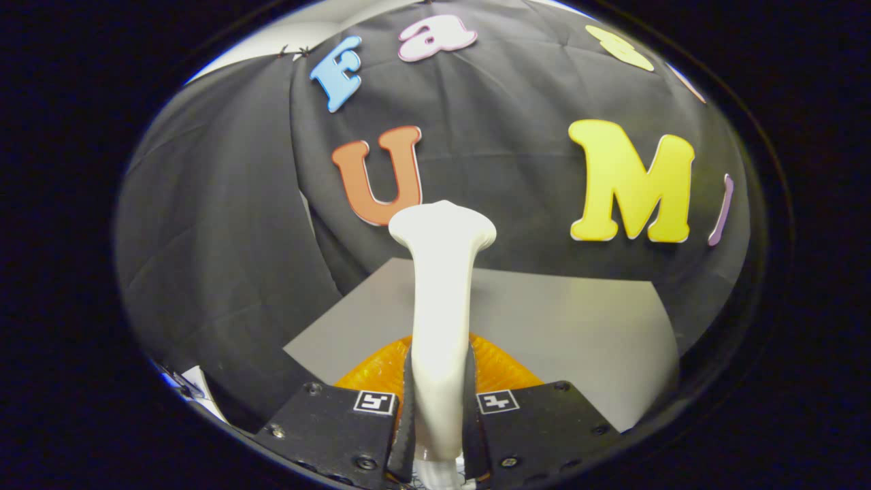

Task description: Iron the clothes twice with a garment steamer, once on the left side and once on the right side.

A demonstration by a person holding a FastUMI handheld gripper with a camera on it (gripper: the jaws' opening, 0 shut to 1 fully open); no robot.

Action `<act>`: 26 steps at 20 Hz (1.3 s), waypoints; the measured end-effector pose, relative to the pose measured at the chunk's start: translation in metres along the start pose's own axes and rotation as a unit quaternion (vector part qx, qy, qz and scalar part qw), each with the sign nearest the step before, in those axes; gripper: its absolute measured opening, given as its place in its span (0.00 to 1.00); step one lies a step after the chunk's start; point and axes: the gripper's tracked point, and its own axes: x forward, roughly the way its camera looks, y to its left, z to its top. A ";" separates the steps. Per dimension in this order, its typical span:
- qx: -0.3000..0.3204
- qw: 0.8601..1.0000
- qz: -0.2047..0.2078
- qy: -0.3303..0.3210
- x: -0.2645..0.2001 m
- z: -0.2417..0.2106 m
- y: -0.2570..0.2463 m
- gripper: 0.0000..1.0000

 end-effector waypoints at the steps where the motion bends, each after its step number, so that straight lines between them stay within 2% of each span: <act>1: 0.003 1.000 0.002 -0.011 -0.013 0.005 -0.001 0.30; 6: -0.005 0.996 0.007 -0.083 -0.087 0.032 -0.013 0.30; 9: -0.009 0.992 -0.004 -0.125 -0.136 0.048 -0.032 0.30; 15: -0.003 0.986 -0.063 -0.156 -0.219 0.034 -0.112 0.30; 19: 0.013 0.976 -0.112 -0.188 -0.276 0.035 -0.168 0.30; 22: 0.001 0.967 -0.118 -0.227 -0.321 0.048 -0.182 0.30; 24: -0.022 0.956 -0.148 -0.251 -0.342 0.059 -0.197 0.30; 26: -0.023 0.948 -0.160 -0.274 -0.366 0.067 -0.203 0.30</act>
